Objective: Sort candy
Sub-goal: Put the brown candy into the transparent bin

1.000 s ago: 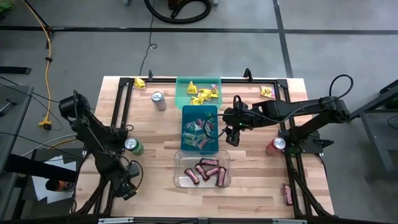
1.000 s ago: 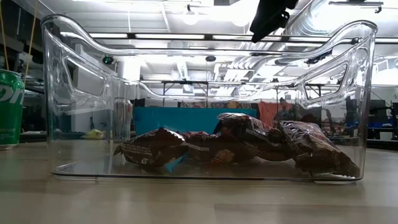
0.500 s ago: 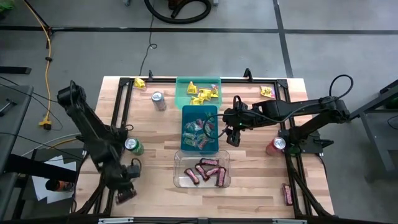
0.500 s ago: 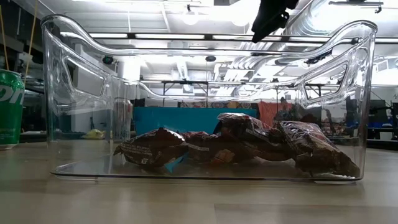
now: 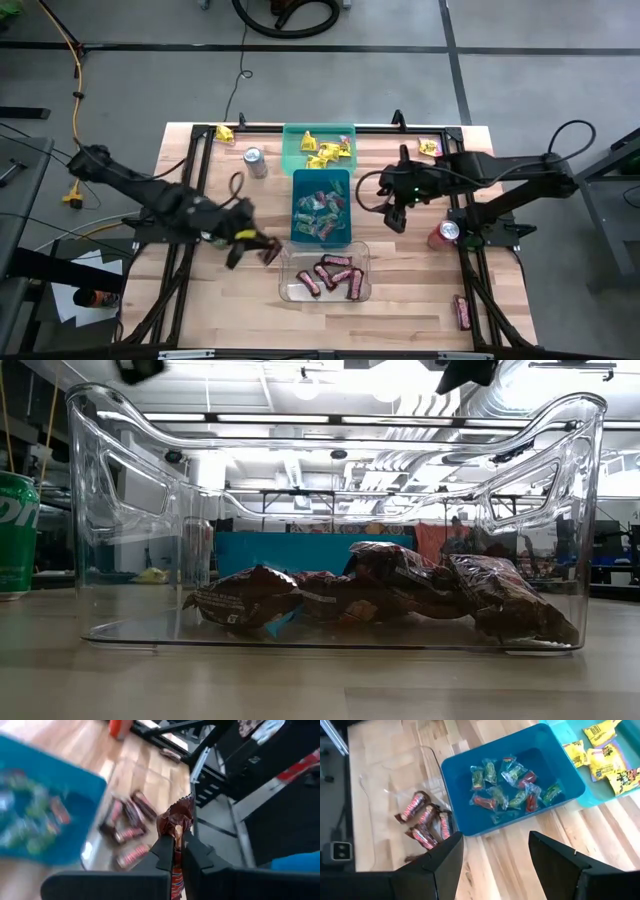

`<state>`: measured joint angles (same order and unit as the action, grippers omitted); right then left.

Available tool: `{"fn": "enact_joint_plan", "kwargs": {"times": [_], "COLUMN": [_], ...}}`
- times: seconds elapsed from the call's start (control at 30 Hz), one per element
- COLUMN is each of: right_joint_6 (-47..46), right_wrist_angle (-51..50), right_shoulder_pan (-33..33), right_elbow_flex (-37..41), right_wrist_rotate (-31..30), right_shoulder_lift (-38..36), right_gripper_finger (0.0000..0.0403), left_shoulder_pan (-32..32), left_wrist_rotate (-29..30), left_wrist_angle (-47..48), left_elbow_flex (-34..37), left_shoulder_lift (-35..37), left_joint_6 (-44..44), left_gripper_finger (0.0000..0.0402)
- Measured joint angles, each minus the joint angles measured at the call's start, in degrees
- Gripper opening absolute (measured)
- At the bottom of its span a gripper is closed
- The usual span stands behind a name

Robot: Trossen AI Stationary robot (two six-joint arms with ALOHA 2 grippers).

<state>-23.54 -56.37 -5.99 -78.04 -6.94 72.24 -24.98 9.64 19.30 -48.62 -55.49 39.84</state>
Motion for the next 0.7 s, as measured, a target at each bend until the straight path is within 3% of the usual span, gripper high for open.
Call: {"fn": "enact_joint_plan", "kwargs": {"times": [0.17,0.37,0.7], "right_joint_6": [-1.82,-0.25,1.42], "right_wrist_angle": [-0.37,-2.61,-7.73], "right_shoulder_pan": [-0.01,-0.03,-1.96], "right_elbow_flex": [0.00,0.00,0.00], "right_wrist_rotate": [0.02,3.83,7.18], "right_shoulder_lift": [-1.11,-1.18,-2.31], "right_gripper_finger": [0.0220,0.0220,0.0220], "left_shoulder_pan": [7.01,7.50,6.34], "left_wrist_rotate": [-8.02,-9.45,-8.04], "left_wrist_angle": [-5.23,-7.71,-7.00], "left_elbow_flex": [-5.52,-12.69,-14.73], "left_shoulder_lift": [-8.57,-18.33,-29.89], "left_joint_6": [-11.51,-21.92,-14.64], "left_gripper_finger": [0.0000,0.0000,0.0028]}}
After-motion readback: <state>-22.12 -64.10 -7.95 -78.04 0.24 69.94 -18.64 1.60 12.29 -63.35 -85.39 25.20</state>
